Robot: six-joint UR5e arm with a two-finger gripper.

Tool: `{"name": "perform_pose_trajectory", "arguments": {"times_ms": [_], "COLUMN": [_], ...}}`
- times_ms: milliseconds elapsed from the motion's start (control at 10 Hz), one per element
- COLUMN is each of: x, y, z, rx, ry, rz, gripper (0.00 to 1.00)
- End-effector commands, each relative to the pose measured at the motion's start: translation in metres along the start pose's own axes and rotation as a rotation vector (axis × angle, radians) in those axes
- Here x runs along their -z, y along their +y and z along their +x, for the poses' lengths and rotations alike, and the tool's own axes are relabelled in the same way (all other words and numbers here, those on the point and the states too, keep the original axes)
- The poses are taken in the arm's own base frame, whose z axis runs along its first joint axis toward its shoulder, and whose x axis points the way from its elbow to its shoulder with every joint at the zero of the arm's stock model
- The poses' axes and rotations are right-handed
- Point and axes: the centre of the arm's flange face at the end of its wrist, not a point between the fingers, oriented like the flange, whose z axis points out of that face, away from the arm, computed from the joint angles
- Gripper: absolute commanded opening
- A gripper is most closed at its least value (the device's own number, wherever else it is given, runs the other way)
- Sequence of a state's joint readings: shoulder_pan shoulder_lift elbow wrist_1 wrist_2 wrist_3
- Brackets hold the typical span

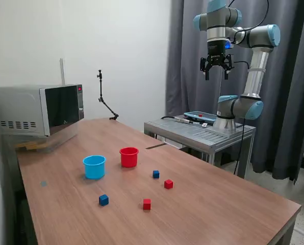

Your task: Place red objects in the red bin, and blue objects in the blue bin.

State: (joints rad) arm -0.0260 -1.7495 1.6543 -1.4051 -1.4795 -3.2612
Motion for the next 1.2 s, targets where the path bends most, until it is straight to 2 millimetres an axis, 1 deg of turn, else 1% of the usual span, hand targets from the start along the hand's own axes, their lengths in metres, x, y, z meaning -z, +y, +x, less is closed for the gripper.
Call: {"name": "perform_pose_trajectory", "arguments": {"times_ms": [0, 100, 400, 500, 600, 700, 800, 900, 1000, 1100], "x": [0.001, 0.001, 0.009, 0.013, 0.017, 0.023, 0.039, 0.055, 0.063, 0.064], "y": [0.002, 0.001, 0.005, 0.008, 0.012, 0.019, 0.036, 0.057, 0.082, 0.111], "z": [-0.006, -0.005, -0.015, -0.025, -0.042, -0.042, -0.045, -0.049, -0.053, -0.061], "rx": [-0.014, -0.012, -0.038, -0.063, -0.105, -0.087, -0.082, -0.075, -0.072, -0.078], "ry": [0.001, 0.000, -0.004, -0.008, -0.008, -0.012, -0.022, -0.035, -0.040, -0.040], "rz": [-0.003, -0.001, -0.020, -0.036, -0.044, -0.091, -0.196, -0.279, -0.313, -0.314], "gripper": [1.00, 1.00, 1.00, 1.00, 1.00, 1.00, 1.00, 1.00, 1.00, 1.00]}}
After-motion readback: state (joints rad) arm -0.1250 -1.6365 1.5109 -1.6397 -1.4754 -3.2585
